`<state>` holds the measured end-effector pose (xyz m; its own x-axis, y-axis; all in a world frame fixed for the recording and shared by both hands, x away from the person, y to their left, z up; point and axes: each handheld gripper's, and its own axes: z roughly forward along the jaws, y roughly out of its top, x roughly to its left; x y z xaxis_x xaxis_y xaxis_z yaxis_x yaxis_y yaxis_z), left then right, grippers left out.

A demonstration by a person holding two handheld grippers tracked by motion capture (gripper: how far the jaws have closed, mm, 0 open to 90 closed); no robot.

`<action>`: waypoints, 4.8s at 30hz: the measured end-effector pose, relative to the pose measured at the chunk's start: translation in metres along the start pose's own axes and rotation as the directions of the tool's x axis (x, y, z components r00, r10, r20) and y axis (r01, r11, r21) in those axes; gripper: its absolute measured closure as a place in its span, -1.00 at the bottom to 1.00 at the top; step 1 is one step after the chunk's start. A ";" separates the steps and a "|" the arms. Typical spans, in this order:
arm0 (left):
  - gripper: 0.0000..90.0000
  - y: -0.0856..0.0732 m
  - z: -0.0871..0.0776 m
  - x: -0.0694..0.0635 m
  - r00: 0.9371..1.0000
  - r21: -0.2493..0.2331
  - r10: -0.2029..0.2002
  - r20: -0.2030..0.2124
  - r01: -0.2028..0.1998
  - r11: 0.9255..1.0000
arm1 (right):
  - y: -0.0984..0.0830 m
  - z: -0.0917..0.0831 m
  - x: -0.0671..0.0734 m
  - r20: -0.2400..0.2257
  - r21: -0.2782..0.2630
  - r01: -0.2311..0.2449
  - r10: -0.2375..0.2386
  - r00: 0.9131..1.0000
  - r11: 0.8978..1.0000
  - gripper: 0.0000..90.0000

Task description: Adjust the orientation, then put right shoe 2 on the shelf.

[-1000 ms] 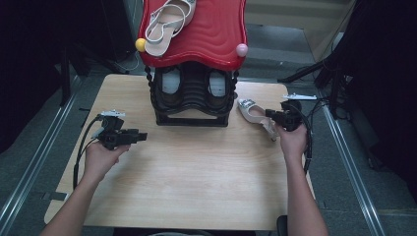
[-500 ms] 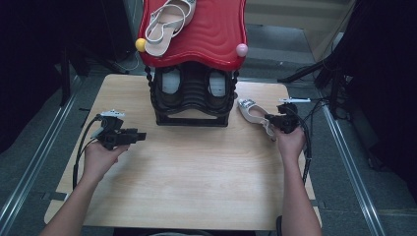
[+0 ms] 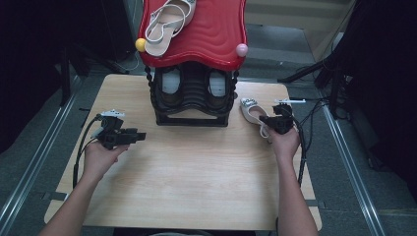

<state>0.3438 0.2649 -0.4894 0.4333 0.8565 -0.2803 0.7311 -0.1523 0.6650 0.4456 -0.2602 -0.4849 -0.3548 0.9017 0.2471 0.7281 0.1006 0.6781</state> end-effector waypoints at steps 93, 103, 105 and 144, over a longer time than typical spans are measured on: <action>0.11 0.000 0.000 0.002 1.000 -0.001 0.000 0.008 0.000 1.000 | 0.012 -0.001 0.011 0.010 -0.007 -0.083 0.083 0.996 0.997 0.95; 0.11 0.000 0.000 0.002 1.000 -0.002 0.002 0.008 -0.002 1.000 | 0.016 -0.006 0.017 -0.027 -0.001 -0.082 0.082 0.996 0.997 0.96; 0.11 0.000 0.000 0.002 1.000 0.003 0.004 0.014 -0.004 1.000 | 0.016 -0.007 0.018 -0.034 -0.009 -0.081 0.081 0.996 0.997 0.96; 0.11 0.002 0.003 -0.005 0.999 0.002 0.021 0.031 -0.021 1.000 | 0.082 -0.060 0.033 -0.053 -0.048 -0.083 0.081 0.995 0.995 0.96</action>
<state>0.3453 0.2586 -0.4888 0.4647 0.8376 -0.2872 0.7226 -0.1713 0.6697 0.4582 -0.2478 -0.3795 -0.3253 0.8835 0.3371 0.7259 0.0049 0.6878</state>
